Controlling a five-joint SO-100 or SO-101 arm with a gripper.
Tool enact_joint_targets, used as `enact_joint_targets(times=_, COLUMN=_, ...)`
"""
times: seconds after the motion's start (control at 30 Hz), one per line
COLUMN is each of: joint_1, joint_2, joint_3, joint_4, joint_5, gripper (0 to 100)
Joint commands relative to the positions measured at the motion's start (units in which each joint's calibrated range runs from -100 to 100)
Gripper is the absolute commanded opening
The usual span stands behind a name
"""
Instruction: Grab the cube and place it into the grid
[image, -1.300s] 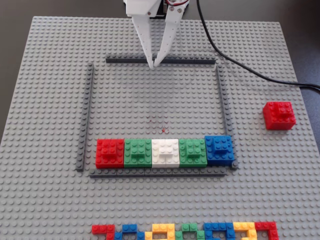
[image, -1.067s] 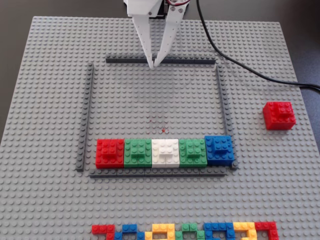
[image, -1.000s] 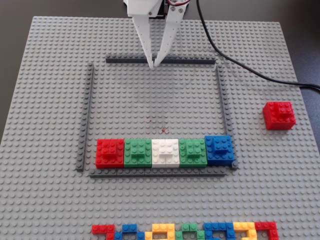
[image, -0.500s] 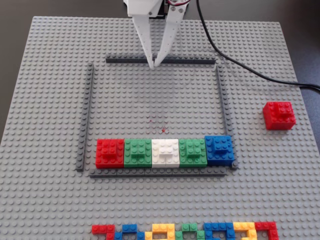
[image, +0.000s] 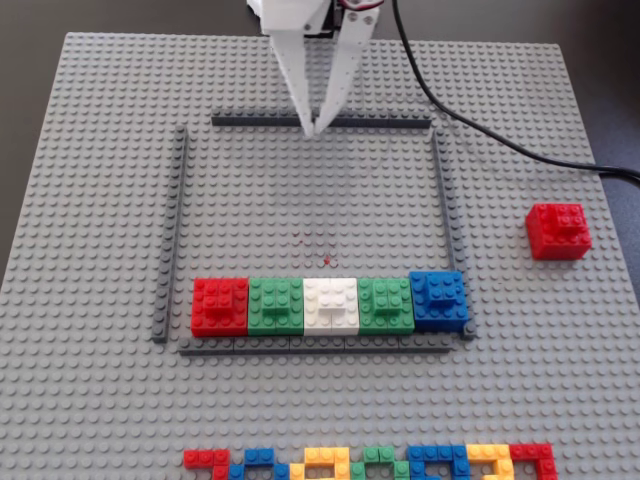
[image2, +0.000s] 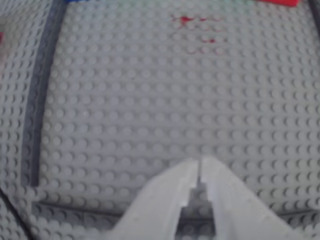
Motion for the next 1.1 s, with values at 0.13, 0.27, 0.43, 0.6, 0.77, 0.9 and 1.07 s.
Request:
enact_joint_targets(times=0.13, joint_1=-1.33, joint_2=9.32, joint_3=-14.16, joint_4=3.24, joint_5=-0.73, gripper=0)
enact_joint_targets(times=0.27, joint_1=-2.73, joint_2=15.59, joint_3=-23.13, joint_4=6.13, joint_5=-3.81, gripper=0)
enact_joint_targets(times=0.43, joint_1=-5.60, joint_2=23.76, joint_3=-34.73, joint_4=10.47, joint_5=-5.42, gripper=0)
enact_joint_targets(times=0.6, joint_1=-8.99, joint_2=32.02, joint_3=-46.96, joint_4=13.65, joint_5=-7.47, gripper=0)
enact_joint_targets(times=0.77, joint_1=-11.94, joint_2=40.53, joint_3=-57.93, joint_4=16.14, joint_5=-8.45, gripper=0)
enact_joint_targets(times=0.9, joint_1=-14.07, joint_2=47.32, joint_3=-64.90, joint_4=15.95, joint_5=-10.35, gripper=0)
enact_joint_targets(times=1.07, joint_1=-18.71, joint_2=56.18, joint_3=-74.24, joint_4=16.00, joint_5=-12.99, gripper=0)
